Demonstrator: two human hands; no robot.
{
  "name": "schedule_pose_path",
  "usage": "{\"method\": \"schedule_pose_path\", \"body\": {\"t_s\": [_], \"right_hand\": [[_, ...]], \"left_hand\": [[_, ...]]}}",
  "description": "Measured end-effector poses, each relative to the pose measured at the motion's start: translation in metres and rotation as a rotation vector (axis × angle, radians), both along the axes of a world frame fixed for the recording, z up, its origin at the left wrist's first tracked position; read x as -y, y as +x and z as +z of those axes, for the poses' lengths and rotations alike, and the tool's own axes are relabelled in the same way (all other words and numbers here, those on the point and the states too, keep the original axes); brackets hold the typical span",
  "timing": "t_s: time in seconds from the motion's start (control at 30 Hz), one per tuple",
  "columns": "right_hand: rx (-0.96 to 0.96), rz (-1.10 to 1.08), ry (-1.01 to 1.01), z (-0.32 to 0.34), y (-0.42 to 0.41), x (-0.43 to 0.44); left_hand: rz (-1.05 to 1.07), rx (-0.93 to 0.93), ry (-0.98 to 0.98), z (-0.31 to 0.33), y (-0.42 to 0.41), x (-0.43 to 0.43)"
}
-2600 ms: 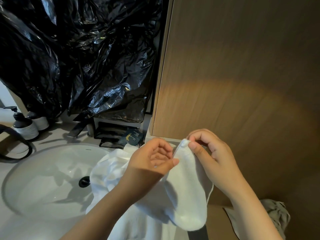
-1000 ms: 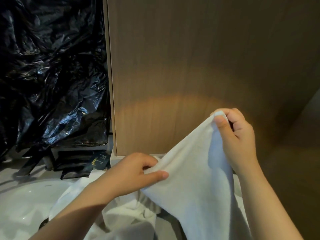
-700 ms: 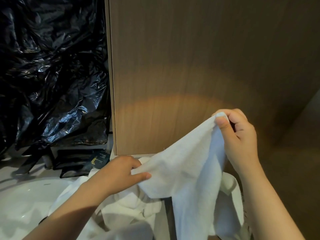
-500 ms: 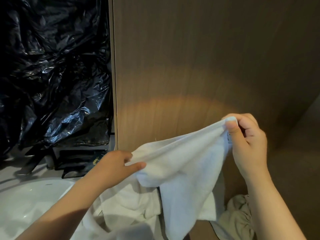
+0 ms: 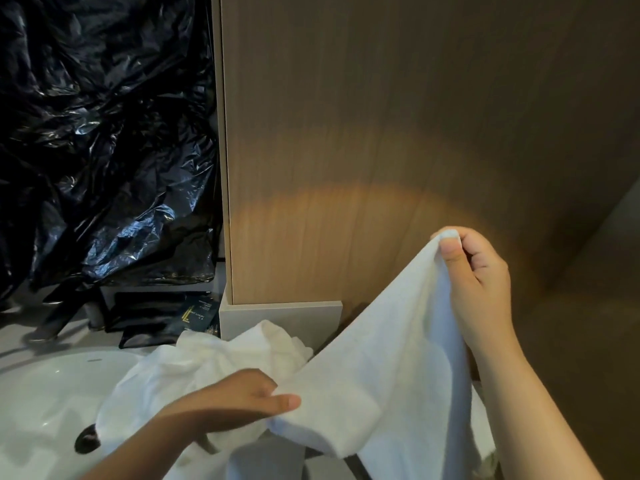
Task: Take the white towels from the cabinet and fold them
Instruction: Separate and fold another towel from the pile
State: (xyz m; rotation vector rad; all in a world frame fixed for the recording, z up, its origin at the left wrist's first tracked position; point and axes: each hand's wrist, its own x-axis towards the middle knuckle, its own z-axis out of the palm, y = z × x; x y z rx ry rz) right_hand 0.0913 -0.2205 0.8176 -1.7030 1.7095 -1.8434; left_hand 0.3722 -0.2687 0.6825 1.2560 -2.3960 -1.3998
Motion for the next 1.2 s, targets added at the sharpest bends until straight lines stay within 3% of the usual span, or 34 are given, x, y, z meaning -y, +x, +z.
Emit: {"method": "schedule_pose_path", "body": {"t_s": [0.17, 0.37, 0.43, 0.57, 0.73, 0.87, 1.03, 1.2], "right_hand": [[-0.036, -0.042, 0.004, 0.003, -0.008, 0.002], [-0.013, -0.079, 0.024, -0.002, -0.024, 0.003], [-0.013, -0.086, 0.024, -0.003, -0.026, 0.002], [-0.013, -0.111, 0.034, -0.005, -0.033, 0.002], [-0.038, -0.146, 0.021, -0.006, -0.047, -0.002], [-0.033, -0.176, 0.029, -0.004, -0.055, -0.009], [-0.001, -0.22, 0.027, 0.001, -0.053, -0.009], [0.09, -0.279, 0.011, 0.004, -0.059, -0.009]], "left_hand": [[0.15, -0.166, -0.023, -0.007, -0.011, -0.001], [0.291, -0.363, 0.331, -0.001, -0.017, 0.004], [0.266, -0.285, 0.196, 0.001, -0.018, 0.005], [0.133, 0.111, -0.344, -0.003, -0.008, 0.019], [0.07, 0.218, -0.626, 0.015, 0.01, 0.045], [0.227, 0.146, -0.721, 0.044, 0.021, 0.066], [0.369, 0.043, -1.004, 0.084, 0.014, 0.076], [0.398, -0.115, -1.16, 0.121, 0.015, 0.074]]}}
